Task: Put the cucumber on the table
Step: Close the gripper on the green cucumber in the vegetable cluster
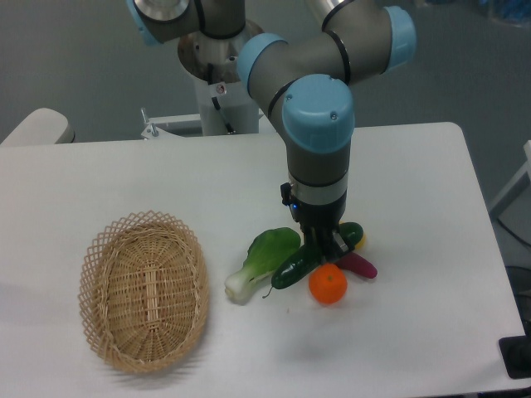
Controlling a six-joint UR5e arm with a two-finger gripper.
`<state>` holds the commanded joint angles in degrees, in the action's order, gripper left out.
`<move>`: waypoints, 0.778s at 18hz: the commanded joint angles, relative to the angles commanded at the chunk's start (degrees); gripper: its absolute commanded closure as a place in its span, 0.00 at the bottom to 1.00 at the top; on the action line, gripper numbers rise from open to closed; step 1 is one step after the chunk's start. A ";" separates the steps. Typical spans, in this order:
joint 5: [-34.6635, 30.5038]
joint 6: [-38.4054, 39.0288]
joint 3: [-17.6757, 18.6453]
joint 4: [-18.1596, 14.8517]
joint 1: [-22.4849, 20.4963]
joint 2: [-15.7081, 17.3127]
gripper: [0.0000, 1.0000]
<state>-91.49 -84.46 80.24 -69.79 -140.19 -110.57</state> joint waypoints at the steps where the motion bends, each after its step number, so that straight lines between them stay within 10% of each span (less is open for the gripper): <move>1: -0.17 -0.09 0.17 0.00 0.09 0.00 0.74; 14: -0.44 -2.36 3.25 0.88 0.00 0.09 0.74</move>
<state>-91.93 -86.82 83.49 -68.91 -140.19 -110.48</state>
